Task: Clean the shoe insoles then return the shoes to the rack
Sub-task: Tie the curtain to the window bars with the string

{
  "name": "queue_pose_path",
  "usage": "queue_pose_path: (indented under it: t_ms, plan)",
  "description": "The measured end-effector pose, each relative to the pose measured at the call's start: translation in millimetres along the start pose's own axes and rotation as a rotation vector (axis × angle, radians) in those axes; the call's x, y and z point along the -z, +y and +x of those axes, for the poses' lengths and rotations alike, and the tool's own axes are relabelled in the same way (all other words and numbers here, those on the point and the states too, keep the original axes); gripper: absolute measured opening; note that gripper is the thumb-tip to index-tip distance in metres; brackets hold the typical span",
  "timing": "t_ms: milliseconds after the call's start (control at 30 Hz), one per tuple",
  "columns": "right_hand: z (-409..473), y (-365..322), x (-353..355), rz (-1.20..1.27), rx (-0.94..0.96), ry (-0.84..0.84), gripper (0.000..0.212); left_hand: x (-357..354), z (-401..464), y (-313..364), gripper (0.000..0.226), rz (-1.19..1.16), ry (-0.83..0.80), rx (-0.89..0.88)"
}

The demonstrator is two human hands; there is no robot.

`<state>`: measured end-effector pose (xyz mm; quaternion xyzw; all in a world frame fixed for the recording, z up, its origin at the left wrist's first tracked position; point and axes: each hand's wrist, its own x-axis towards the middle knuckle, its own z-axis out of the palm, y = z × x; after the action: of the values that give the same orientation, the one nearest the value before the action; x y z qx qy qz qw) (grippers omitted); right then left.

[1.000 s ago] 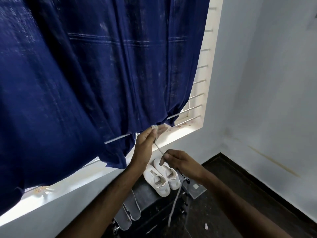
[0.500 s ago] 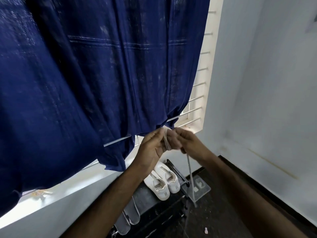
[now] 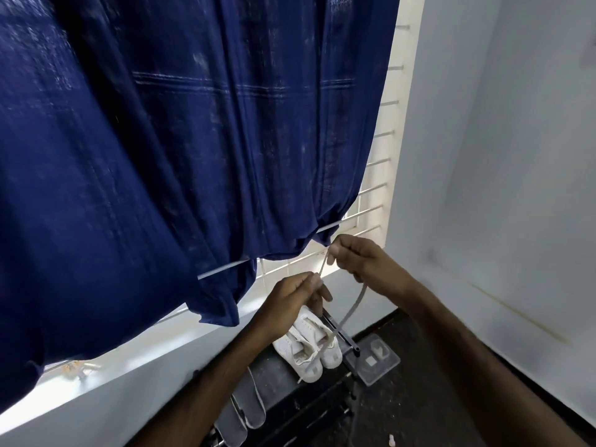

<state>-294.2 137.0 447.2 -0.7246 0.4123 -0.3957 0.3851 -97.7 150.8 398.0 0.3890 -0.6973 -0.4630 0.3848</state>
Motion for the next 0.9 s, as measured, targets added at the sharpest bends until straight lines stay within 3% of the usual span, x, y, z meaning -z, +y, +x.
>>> queue_pose_path:
  t_ms: [133, 267, 433, 533, 733, 900]
  plan:
    - [3, 5, -6, 0.093, -0.024, 0.048, 0.028, -2, -2, 23, 0.046, -0.276, -0.063, -0.078]
    - [-5, 21, -34, 0.172, -0.083, 0.063, 0.025, -1, 4, 43, 0.035, -0.562, 0.045, -0.13]
    - [-18, 35, -59, -0.009, -0.015, -0.118, 0.028, 3, 12, 27, 0.032, -0.429, 0.137, -0.134]
    - [-16, 34, -46, -0.116, -0.014, -0.102, 0.026, 8, 10, 6, 0.03, -0.228, 0.18, -0.061]
    - [1, 4, -8, -0.218, 0.042, -0.032, 0.022, 2, -2, -4, 0.042, -0.07, 0.027, 0.038]
    - [8, -15, -5, -0.051, 0.022, 0.028, 0.025, -1, -11, 23, 0.041, -0.424, -0.06, -0.022]
